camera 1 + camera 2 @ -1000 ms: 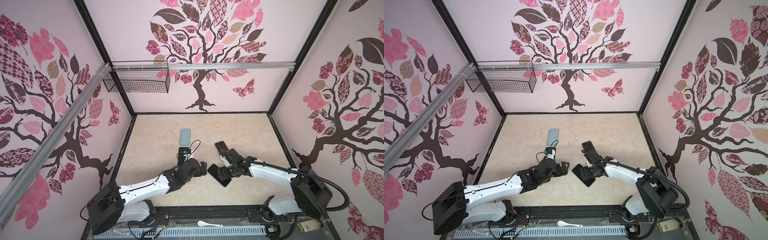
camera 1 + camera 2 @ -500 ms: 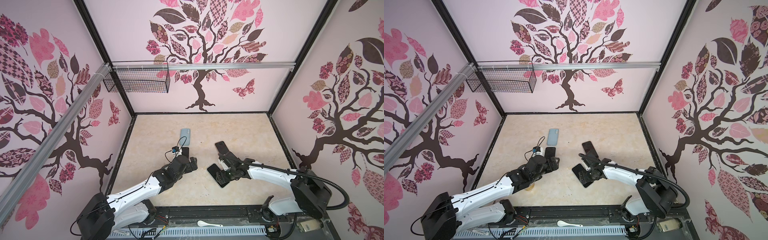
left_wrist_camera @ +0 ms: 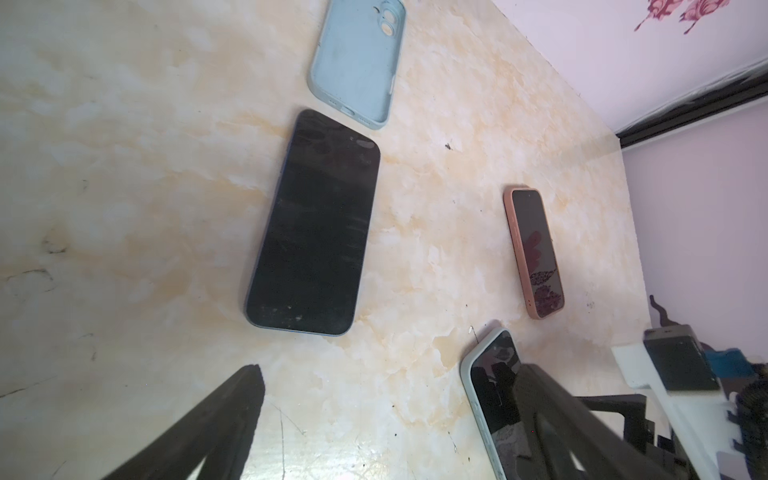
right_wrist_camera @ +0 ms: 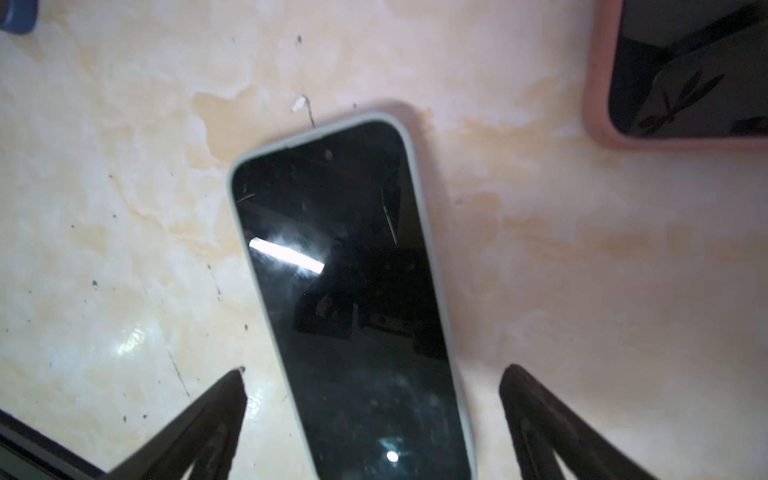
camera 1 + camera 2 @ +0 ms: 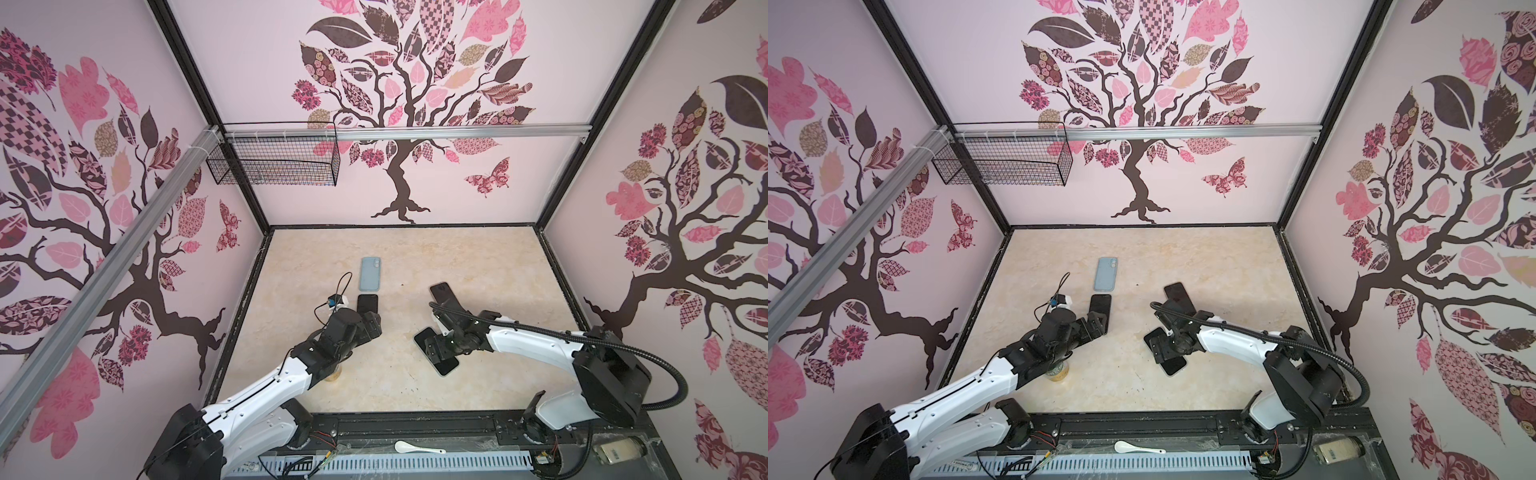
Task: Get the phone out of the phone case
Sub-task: 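Grasp the end of the pale-cased phone with the right gripper while the left gripper approaches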
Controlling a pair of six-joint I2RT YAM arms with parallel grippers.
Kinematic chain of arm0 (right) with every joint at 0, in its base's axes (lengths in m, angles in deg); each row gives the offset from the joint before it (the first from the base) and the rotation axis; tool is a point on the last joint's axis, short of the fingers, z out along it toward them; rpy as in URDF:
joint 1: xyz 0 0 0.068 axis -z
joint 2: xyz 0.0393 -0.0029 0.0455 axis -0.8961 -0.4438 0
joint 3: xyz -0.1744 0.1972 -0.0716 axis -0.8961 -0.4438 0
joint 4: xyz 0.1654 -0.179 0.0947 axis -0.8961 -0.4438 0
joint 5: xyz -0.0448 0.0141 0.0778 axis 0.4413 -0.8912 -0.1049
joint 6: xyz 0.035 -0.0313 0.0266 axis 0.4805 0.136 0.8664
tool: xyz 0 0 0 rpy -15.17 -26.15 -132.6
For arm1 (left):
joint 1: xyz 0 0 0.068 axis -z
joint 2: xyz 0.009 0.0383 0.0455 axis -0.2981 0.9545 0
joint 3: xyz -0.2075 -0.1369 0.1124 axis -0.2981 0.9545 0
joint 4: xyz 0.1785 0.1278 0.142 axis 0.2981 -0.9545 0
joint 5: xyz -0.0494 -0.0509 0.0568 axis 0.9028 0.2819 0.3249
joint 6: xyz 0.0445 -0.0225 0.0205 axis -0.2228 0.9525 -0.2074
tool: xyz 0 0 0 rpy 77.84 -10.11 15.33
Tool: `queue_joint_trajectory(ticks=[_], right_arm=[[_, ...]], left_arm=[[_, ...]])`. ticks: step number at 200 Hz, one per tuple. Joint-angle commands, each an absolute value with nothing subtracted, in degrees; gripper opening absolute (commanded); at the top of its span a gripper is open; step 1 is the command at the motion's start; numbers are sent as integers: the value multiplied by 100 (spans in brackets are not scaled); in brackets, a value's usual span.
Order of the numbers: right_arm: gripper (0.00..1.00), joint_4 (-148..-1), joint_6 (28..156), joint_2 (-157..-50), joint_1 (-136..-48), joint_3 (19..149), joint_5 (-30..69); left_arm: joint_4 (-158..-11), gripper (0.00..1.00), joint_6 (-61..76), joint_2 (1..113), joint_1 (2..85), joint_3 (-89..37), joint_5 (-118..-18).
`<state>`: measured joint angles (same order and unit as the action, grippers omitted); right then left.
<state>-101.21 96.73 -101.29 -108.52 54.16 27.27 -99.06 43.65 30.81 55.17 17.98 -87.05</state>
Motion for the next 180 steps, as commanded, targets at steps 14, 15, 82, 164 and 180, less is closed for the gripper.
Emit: queue_joint_trajectory(ticks=[14,15,82,164,180], right_arm=[[98,-10381,9342,-10641,-10900,5957,3005],[98,-10382,9328,-10651,-10904,5970,2999],[98,-10628,8879,-11462,-11104,6679,3209],[95,-10789,8730,-11889,-11112,6929,3362],[94,-10791,8742,-11927,-11112,6899,3369]], left_arm=[[-10130,98,4334,2639,5155,1983,-8293],[-10138,98,4333,2630,5145,1985,-8281],[-10141,98,4552,2124,4434,2367,-7636],[-9970,98,4305,2278,4410,2215,-7309],[-9877,98,4157,2357,4415,2127,-7148]])
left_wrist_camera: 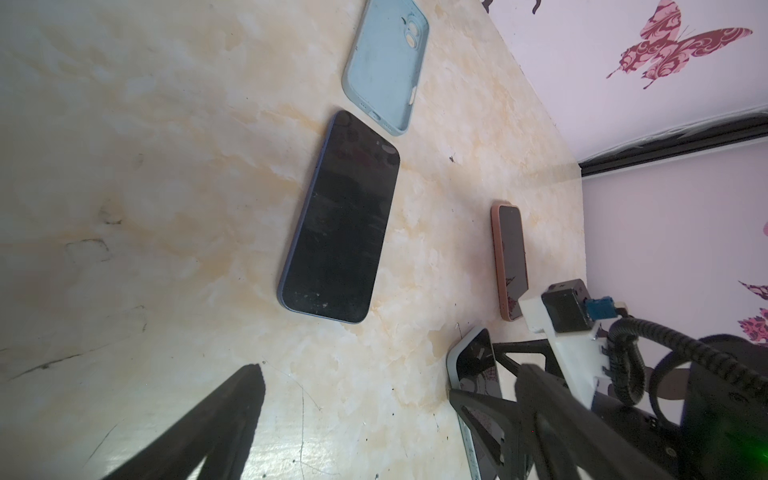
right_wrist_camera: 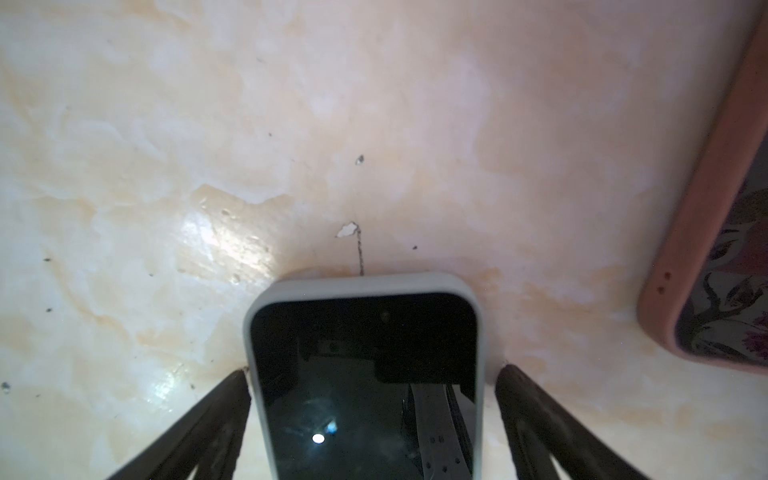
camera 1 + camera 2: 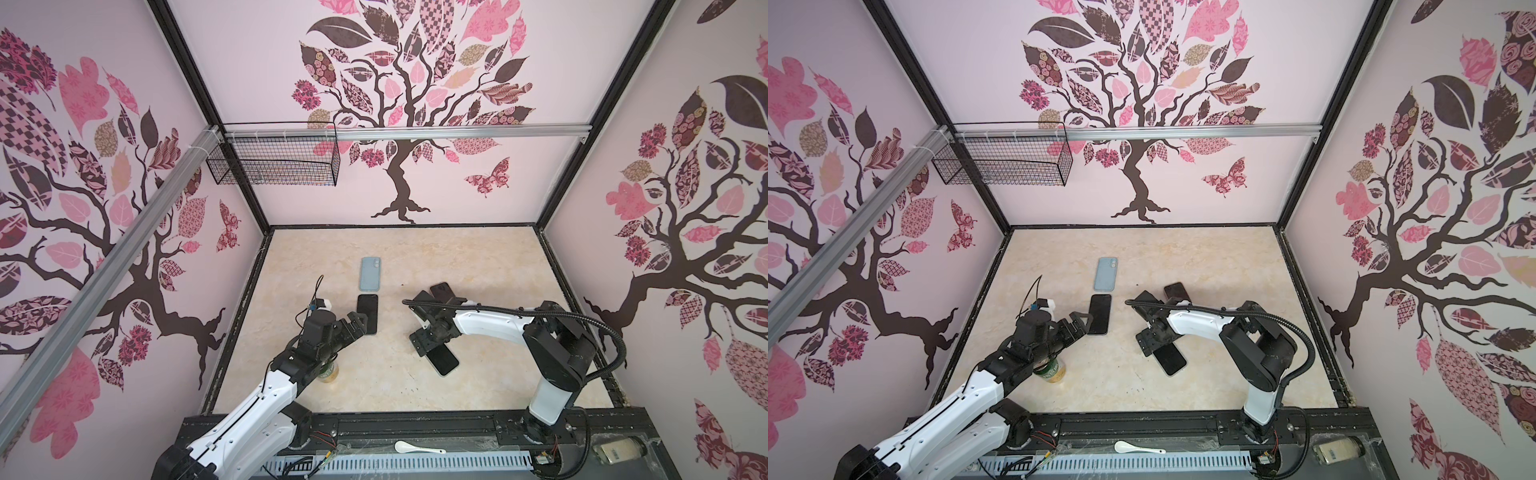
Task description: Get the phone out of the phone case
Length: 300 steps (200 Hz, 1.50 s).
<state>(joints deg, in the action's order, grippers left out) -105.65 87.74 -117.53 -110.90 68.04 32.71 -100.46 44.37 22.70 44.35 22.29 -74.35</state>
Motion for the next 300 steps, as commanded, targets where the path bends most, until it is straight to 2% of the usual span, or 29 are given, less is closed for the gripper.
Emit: queue_joint_trajectory(ticks=[1,61,172,202,225,251,267,300], right_arm=[[94,-10793,8743,-11931,-11112,6898,3365],[89,-10910,8753,-12104,-11112,6931,3482],[76,-10995,9056,-11992,-11104,6931,3794],[67,-10988,9237,-11861,-11010,6923,3945],[61,-10798,9473,-11544,-10825,6808,3714],[49,-10380,9895,-11034,-10500,6521,3239],[44,-10096,10160,-10724,-10271,6281,2961],[38,-9346,10644,-9978,-9951,5715,2493]], left_arm=[[-9875,98,4148,2358,4415,2118,-7142],[-9776,98,3642,2588,4415,1719,-6708],[-9799,98,3415,2737,4415,1240,-6749],[-9736,98,3348,2820,4408,1061,-6586],[-9733,98,3321,2987,4422,861,-6514],[-9680,98,3215,3166,4522,770,-6459],[-9620,98,3090,3253,4709,765,-6463],[-9517,96,2832,3377,5408,883,-6666]])
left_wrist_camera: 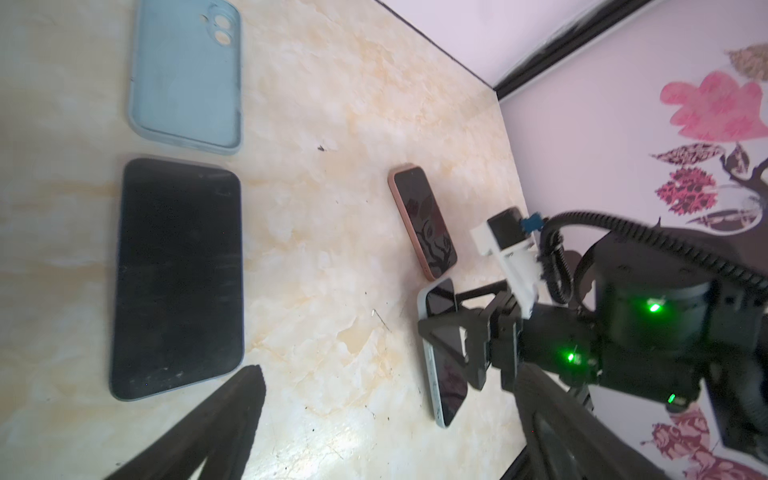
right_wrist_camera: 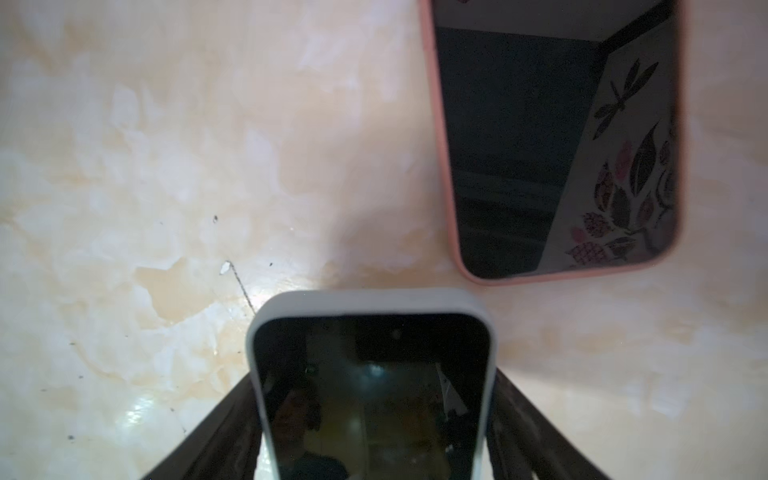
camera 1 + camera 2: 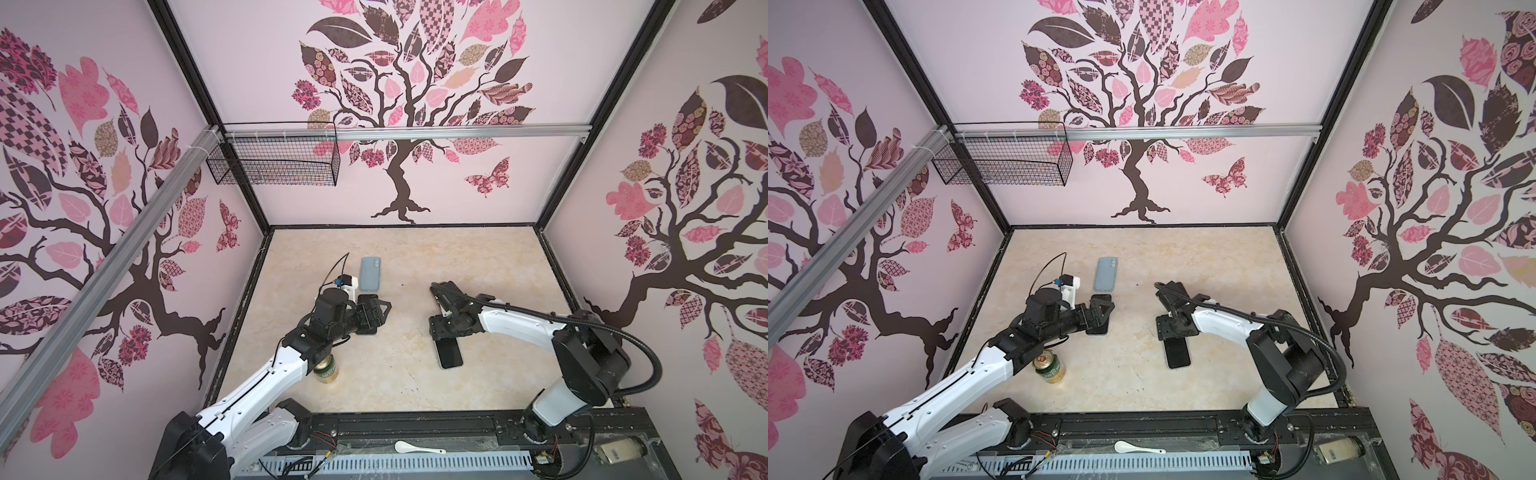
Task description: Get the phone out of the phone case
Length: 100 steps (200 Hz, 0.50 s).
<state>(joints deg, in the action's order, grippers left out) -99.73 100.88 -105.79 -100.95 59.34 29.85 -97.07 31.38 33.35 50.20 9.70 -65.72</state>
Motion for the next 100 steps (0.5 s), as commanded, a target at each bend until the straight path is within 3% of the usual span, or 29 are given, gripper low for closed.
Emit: queue_joint_trajectory(ticks=[1,55,100], right_arm=[[38,-9328,10656,-9959,-9943,5704,2484],[26,-8389,11645,-9259,-9329,5002,1616],[21,-7801,12317,-9021,-8978,4688,921]], left_arm=[[-9510,96,2830,3378,5426,894,-6672],[-8856,96,2929,3806,6479,1424,-6952],[-8393,94,2741,4696,6964,1198,-6957]])
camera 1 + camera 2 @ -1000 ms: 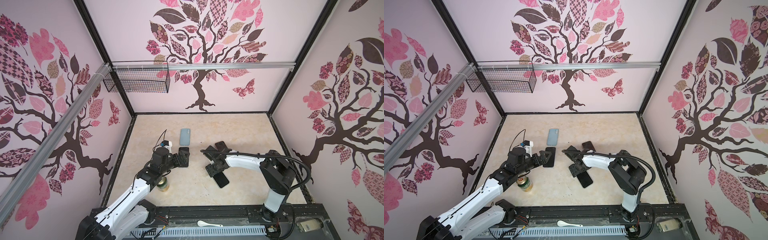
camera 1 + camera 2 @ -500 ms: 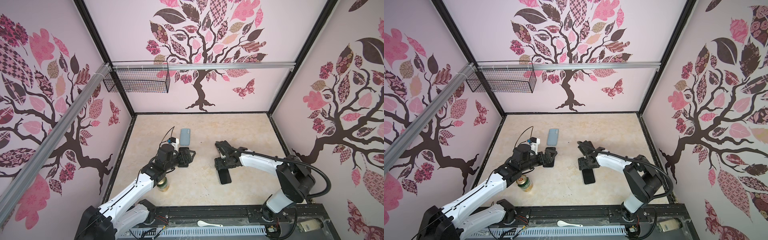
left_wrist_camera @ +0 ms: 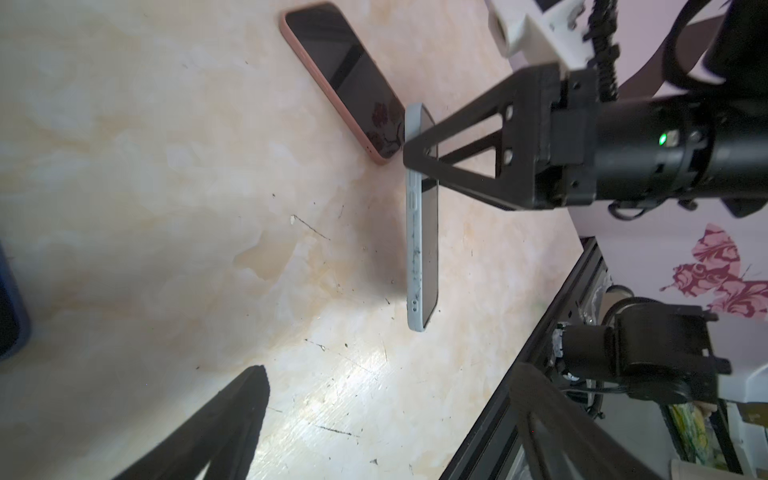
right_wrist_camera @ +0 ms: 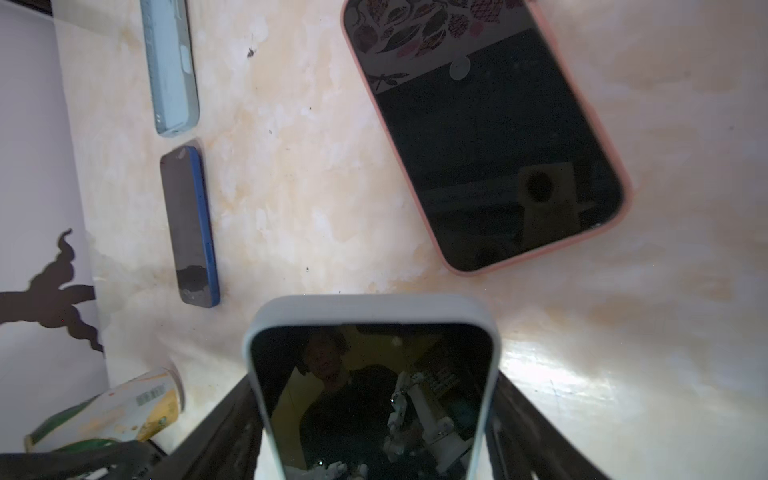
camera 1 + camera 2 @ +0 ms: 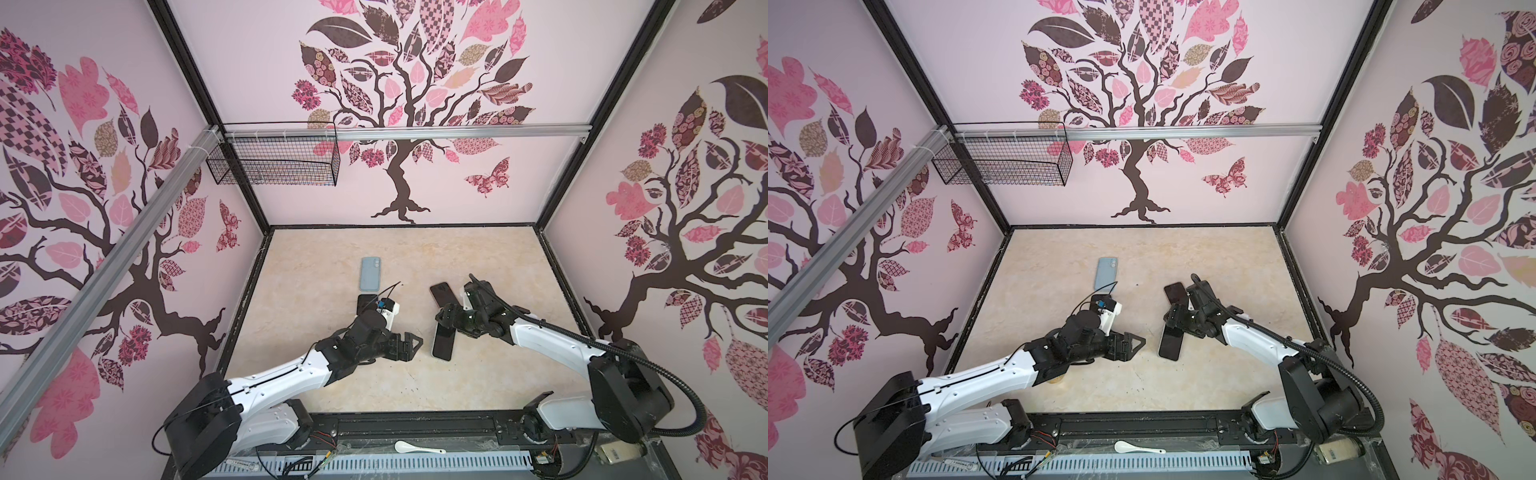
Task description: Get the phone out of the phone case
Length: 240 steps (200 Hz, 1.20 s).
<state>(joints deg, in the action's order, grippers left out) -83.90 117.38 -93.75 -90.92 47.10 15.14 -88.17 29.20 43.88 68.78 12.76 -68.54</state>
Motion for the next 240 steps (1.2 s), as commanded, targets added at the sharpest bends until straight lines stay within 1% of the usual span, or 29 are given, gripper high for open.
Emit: queue_joint_trajectory(ticks=[1,35,64,87,95,131,178,205,215,232,236,240], right_arm=[[21,-7786,12336,-9015,-8977,4685,911],[21,-7218,12900,-8883,-8897,4495,434],[21,-6818,13359,-8933,-8894,4323,181],[21,-6825,13545,-8947,-8893,4303,159],[21,-6864,13581,-8922,-8893,4299,192],[21,-6882,13877,-8794,-8889,4223,285],[20,-6772,14113,-8702,-8891,4187,413],[20,-6788,14122,-8675,-8897,4190,427],[20,-6768,14167,-8666,-8896,4152,419],[20,-6688,14260,-8632,-8897,4086,431],[20,-6668,14290,-8626,-8897,4075,435],[20,-6652,14316,-8614,-8896,4052,435]], left_arm=[[-8386,94,2741,4709,6964,1188,-6954],[-8192,93,2771,5059,6966,1054,-6921],[-8031,83,2730,5330,6971,887,-6705],[-7957,76,2767,5421,6981,861,-6633],[-7771,73,2772,5449,6981,857,-6634],[-7770,58,2701,5578,7029,794,-6702],[-8062,34,2496,5726,7104,475,-6784],[-8054,23,2495,5720,7113,479,-6784],[-8062,21,2494,5719,7113,480,-6782],[-8043,21,2519,5701,7118,501,-6783],[-8047,22,2521,5706,7115,501,-6784],[-8044,26,2522,5699,7113,509,-6778]])
